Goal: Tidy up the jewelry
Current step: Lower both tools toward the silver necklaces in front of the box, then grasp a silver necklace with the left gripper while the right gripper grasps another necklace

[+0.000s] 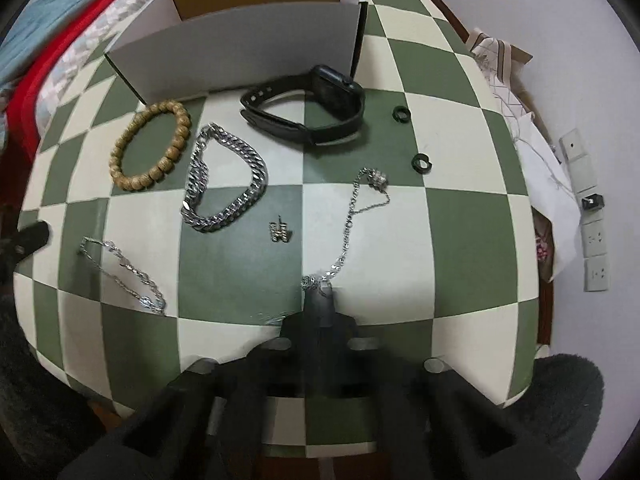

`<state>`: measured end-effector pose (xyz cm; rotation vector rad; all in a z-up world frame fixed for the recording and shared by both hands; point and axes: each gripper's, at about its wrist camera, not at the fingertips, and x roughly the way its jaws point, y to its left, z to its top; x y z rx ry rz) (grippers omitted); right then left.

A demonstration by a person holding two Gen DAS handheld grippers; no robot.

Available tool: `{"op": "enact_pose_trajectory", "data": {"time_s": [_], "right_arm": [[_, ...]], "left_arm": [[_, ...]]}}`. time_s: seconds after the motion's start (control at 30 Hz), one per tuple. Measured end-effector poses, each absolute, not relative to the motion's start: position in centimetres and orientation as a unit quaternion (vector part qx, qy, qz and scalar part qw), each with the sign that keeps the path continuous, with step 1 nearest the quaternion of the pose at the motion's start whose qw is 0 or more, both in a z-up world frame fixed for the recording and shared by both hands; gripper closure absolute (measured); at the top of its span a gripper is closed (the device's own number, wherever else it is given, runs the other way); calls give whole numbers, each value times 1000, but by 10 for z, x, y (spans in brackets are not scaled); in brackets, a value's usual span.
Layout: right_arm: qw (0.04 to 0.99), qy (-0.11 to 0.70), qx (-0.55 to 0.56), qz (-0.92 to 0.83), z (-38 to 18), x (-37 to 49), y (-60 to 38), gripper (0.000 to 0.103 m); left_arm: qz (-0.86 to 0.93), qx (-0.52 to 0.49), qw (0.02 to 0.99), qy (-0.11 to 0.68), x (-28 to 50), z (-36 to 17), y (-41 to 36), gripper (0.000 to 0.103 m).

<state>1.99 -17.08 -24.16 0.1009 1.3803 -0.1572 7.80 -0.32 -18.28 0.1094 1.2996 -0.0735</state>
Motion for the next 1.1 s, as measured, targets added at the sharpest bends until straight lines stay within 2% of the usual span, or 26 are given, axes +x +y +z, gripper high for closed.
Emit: {"op": "enact_pose_trajectory", "data": {"time_s": [0.13, 0.23, 0.3, 0.33, 0.37, 0.6, 0.7, 0.73, 0.77, 0.8, 0.87, 0.9, 1.0, 1.1], "right_arm": [[767, 631, 89, -72, -238, 22, -179, 103], [775, 618, 111, -76, -226, 14, -185, 103], [782, 608, 116, -79, -215, 10, -190, 103], [783, 606, 116, -80, -214, 14, -202, 103], [785, 603, 117, -82, -210, 11, -204, 103], [783, 601, 130, -91, -206, 13, -219, 103], [778, 608, 136, -87, -215, 24, -238, 103], [774, 611, 141, -83, -220, 29, -244, 103], [770, 615, 151, -79, -223, 30, -246, 103], [766, 618, 163, -77, -225, 30, -248, 103], [757, 624, 179, -74, -232, 30, -252, 101], [753, 627, 188, -71, -235, 30, -254, 96], [756, 622, 193, -63, -238, 30, -251, 62], [759, 624, 178, -56, -241, 33, -239, 61]], "left_arm": [[-51, 9, 795, 605, 84, -176, 12, 102], [-73, -30, 782, 619, 86, -185, 19, 92], [-81, -37, 772, 629, 86, -194, 18, 65], [-84, -37, 770, 631, 85, -198, 16, 45], [-88, -38, 770, 631, 82, -201, 15, 44], [-81, 19, 765, 638, 83, -229, -10, 44], [-83, 68, 783, 613, 76, -231, -25, 46], [-91, 72, 788, 604, 73, -230, -28, 62], [-98, 77, 794, 595, 71, -228, -32, 94], [-105, 81, 795, 593, 69, -227, -35, 102], [-107, 84, 791, 597, 70, -228, -38, 102], [-107, 75, 790, 599, 70, -227, -36, 102], [-98, 61, 791, 601, 71, -222, -25, 102], [-88, 49, 798, 594, 71, -209, -14, 102]]}}
